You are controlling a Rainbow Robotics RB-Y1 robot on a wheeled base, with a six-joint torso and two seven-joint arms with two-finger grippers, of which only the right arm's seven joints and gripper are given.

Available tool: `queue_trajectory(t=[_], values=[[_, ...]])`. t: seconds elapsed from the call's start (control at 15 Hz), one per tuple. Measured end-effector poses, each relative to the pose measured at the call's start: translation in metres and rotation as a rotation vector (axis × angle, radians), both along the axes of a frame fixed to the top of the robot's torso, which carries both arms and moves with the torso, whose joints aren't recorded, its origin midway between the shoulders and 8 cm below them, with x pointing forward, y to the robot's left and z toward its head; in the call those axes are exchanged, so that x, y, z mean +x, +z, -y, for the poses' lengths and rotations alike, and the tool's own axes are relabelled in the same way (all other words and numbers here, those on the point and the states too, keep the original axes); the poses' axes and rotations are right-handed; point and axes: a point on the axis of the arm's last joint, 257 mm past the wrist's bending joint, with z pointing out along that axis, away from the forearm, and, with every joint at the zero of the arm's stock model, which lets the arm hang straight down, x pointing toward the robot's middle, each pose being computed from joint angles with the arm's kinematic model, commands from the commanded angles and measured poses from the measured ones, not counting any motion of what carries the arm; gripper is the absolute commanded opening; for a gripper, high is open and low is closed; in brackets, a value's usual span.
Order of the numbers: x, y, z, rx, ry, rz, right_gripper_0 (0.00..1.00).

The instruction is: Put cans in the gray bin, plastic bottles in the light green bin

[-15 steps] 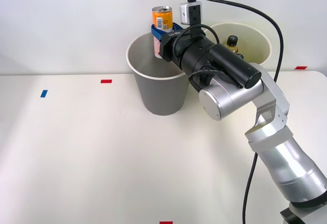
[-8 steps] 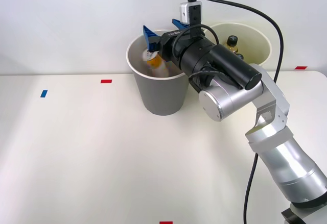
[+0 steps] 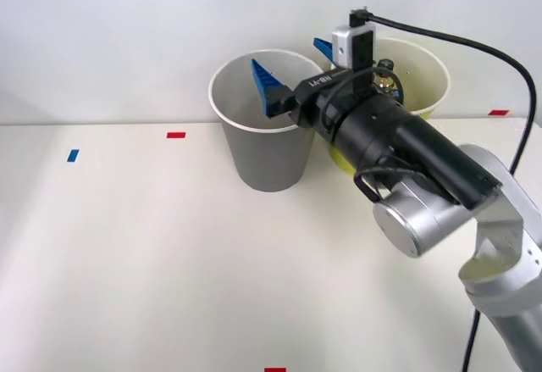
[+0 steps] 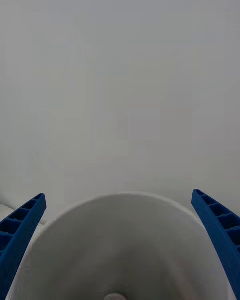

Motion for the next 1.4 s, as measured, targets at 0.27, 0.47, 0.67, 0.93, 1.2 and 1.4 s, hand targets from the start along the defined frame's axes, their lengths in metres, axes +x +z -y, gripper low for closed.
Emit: queue_trajectory(t=[0.27, 0.47, 0.67, 0.93, 1.2, 1.4], values=[[-0.054, -0.022, 0.058, 0.006, -0.061, 0.005, 1.00], [-0.087, -0.043, 0.097, 0.090, -0.083, -0.030, 1.00], [-0.111, -0.075, 0.137, 0.144, -0.144, -0.085, 1.00], [-0.145, -0.127, 0.192, 0.196, -0.296, -0.196, 1.00], [-0.166, -0.157, 0.229, 0.201, -0.418, -0.262, 1.00], [-0.183, -0.174, 0.246, 0.227, -0.512, -0.296, 1.00]])
